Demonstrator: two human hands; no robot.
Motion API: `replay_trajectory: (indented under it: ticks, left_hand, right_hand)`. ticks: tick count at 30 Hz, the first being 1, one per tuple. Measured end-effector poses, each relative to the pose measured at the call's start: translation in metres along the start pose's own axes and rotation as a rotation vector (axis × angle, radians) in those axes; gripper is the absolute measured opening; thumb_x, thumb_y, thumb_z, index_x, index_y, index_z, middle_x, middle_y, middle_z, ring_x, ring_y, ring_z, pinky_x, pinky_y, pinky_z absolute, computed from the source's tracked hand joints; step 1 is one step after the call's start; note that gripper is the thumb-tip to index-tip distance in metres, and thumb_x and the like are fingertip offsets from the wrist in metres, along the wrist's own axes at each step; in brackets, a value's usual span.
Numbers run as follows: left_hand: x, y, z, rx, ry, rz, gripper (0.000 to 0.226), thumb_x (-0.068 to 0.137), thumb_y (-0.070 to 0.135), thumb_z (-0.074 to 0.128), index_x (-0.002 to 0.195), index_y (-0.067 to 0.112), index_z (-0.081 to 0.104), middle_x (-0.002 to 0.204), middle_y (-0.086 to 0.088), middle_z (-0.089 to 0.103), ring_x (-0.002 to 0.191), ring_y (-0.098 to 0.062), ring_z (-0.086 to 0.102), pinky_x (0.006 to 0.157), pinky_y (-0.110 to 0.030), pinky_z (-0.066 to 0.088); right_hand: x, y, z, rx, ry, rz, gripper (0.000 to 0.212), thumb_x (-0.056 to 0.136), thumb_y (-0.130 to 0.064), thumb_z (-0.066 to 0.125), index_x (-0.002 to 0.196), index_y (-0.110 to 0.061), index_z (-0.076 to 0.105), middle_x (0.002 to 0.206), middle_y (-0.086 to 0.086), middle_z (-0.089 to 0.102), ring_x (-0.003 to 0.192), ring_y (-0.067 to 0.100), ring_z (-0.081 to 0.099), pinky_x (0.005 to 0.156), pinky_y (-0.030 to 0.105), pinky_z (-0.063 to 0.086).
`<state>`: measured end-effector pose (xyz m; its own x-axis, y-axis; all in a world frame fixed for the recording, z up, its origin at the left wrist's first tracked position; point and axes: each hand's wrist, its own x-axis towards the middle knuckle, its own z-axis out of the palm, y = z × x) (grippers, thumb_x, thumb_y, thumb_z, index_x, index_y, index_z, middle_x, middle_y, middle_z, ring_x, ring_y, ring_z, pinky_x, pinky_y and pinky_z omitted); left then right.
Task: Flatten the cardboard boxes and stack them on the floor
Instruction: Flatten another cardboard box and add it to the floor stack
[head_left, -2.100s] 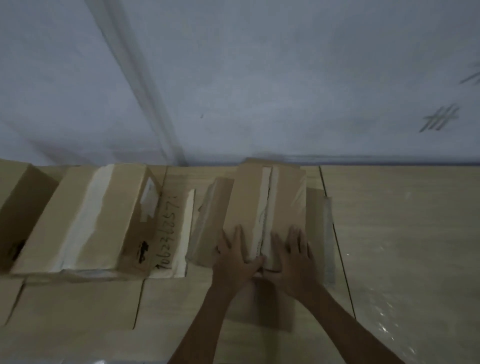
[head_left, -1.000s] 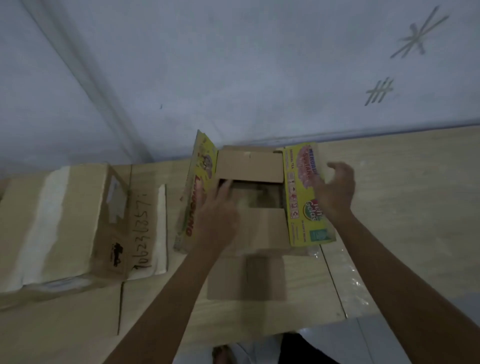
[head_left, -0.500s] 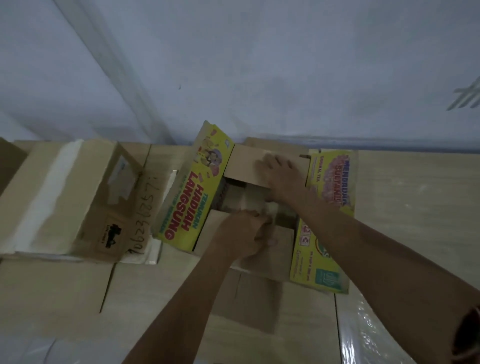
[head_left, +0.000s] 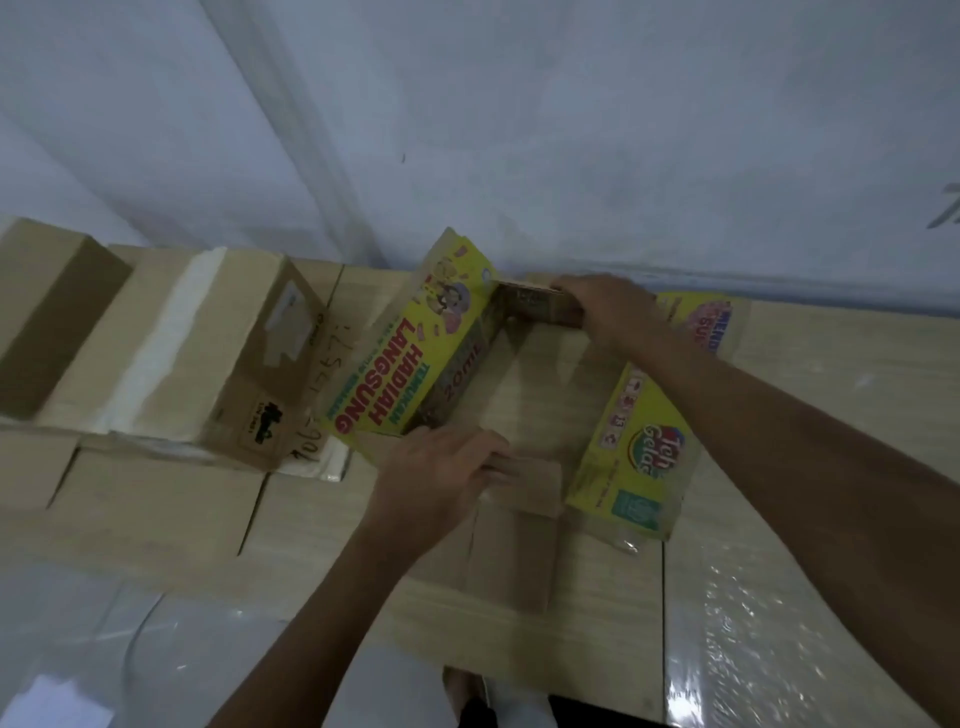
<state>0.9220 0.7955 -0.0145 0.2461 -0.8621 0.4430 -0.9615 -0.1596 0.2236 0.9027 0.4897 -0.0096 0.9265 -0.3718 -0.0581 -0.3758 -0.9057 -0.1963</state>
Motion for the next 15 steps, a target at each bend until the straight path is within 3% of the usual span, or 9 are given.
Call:
replay_trajectory:
  ticks: [2,4,10,13,15]
  left_hand:
    - [-0.004,-0.012,-0.01,0.03,0.058,-0.158,0.016,0.09,0.035,0.072,0.097,0.022,0.064,0.092,0.009,0.07,0.08,-0.014,0.066,0.065,-0.032,0.052]
    - [-0.005,-0.024,-0.018,0.05,0.1,-0.332,0.026,0.081,0.031,0.082,0.097,0.022,0.063,0.093,0.006,0.071,0.08,-0.017,0.067,0.064,-0.031,0.05]
    - [0.015,-0.046,-0.02,0.074,0.073,-0.624,0.033,0.078,0.039,0.082,0.104,0.028,0.064,0.095,0.005,0.069,0.086,-0.024,0.065,0.061,-0.03,0.043]
    - [0.018,-0.065,-0.009,0.046,0.001,-0.676,0.033,0.079,0.041,0.077,0.105,0.027,0.063,0.104,0.004,0.062,0.097,-0.026,0.06,0.073,-0.036,0.05]
    - [0.016,-0.074,-0.001,0.037,0.002,-0.71,0.036,0.076,0.045,0.078,0.102,0.026,0.064,0.109,0.0,0.06,0.103,-0.029,0.057,0.085,-0.044,0.052]
  right_hand:
    - [-0.007,0.01,-0.017,-0.041,-0.03,0.029,0.049,0.089,-0.012,0.055,0.131,-0.038,0.052,0.124,0.009,0.064,0.113,0.034,0.06,0.092,0.05,0.042]
    - [-0.016,0.019,-0.027,-0.091,-0.053,0.066,0.048,0.087,-0.008,0.058,0.123,-0.04,0.056,0.124,0.005,0.065,0.115,0.031,0.058,0.105,0.059,0.031]
    - [-0.047,0.026,-0.044,-0.035,-0.135,0.181,0.043,0.081,0.004,0.063,0.104,-0.032,0.069,0.124,0.0,0.066,0.126,0.024,0.051,0.116,0.063,-0.001]
    - [-0.067,0.033,-0.035,0.012,0.029,0.253,0.031,0.08,-0.012,0.073,0.105,-0.031,0.073,0.139,0.002,0.057,0.141,0.026,0.034,0.117,0.061,0.002]
    - [-0.089,0.028,-0.016,0.141,0.332,0.369,0.044,0.079,-0.033,0.077,0.122,-0.03,0.065,0.15,0.008,0.043,0.146,0.03,0.025,0.118,0.052,0.014]
